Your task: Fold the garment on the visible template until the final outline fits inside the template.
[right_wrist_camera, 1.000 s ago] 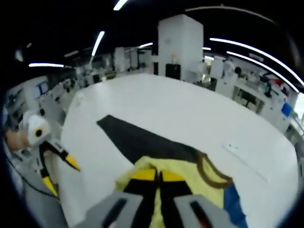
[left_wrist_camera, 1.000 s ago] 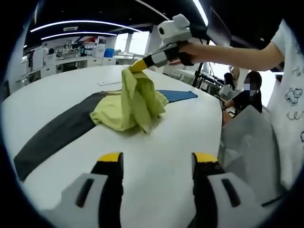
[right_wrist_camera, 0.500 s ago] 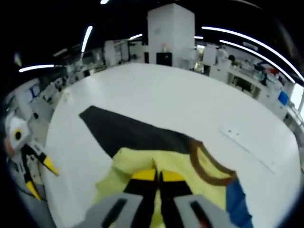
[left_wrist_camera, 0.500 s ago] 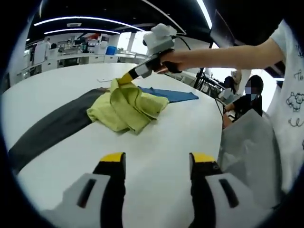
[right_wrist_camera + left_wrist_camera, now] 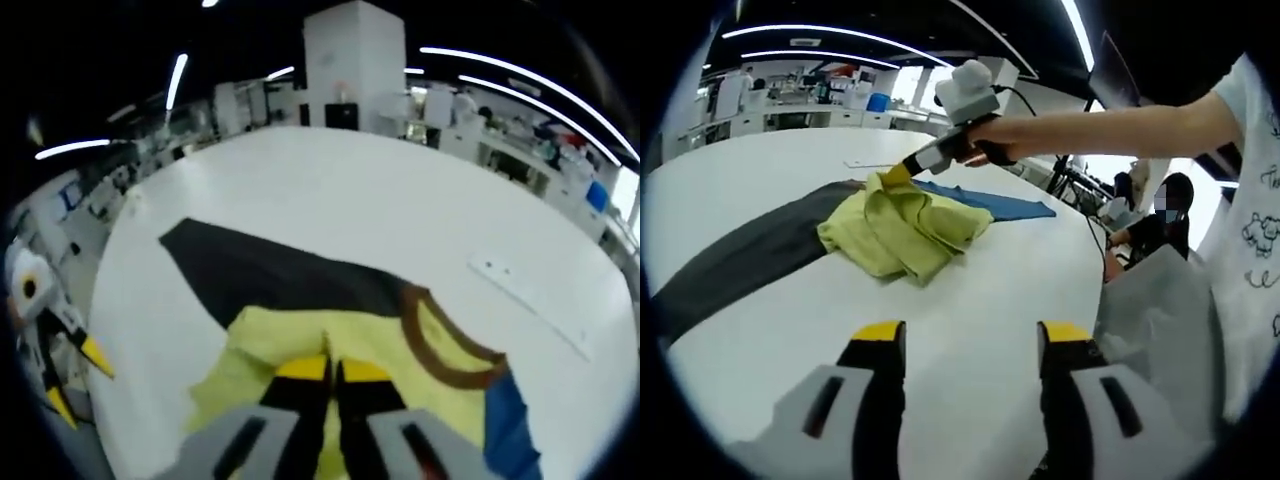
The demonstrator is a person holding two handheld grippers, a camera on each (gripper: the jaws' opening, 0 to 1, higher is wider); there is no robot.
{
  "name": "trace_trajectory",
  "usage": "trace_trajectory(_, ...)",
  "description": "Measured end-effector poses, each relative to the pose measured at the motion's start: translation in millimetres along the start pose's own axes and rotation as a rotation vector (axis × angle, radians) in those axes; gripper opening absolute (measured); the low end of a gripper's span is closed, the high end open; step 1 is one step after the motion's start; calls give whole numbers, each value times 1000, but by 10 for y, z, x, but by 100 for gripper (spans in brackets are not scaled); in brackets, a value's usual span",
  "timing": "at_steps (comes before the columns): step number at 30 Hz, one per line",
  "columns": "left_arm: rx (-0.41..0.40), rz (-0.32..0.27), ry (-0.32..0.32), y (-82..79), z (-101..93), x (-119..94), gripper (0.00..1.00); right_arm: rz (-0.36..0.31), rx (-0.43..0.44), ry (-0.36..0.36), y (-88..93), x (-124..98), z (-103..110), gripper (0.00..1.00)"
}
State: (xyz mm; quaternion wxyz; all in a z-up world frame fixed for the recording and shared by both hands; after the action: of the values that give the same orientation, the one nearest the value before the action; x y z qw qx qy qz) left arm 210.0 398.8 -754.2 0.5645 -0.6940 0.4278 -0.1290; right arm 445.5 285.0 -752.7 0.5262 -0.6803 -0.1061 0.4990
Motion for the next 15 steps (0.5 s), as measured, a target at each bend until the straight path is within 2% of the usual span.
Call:
trace_trajectory(3,0,2,-1,8,13,2,49,-3,-11,-7,-2,-33,31,5)
trace_trajectory(6,1,4,1,9,4,9,48,-17,-19,-17,-9,-43,22,15)
trace_trajectory(9,-1,5,2,12,4,14,48,-28,-22,-25,18,-78,45,28)
trace_trajectory(12,-4,4,1,17,5,22,48,-47,-42,-38,20,-89,22,47)
trace_trajectory(15,-5,3,1,16,4,27,48,-69,-74,-44,56,-167,89,63)
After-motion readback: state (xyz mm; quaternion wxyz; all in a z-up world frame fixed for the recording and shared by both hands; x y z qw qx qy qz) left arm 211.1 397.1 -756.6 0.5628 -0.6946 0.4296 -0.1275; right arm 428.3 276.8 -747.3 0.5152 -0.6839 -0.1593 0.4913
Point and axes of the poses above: the point that each gripper's makers call its tool centre point, and the gripper's own axes: x roughly forward along the fingers, z roughly to its left, y roughly out of its underside, the point moved 5 cm from there along -x, roughly backward along the fingers, and after that the axes turned 10 degrees about -z, right-handed, at the moved point
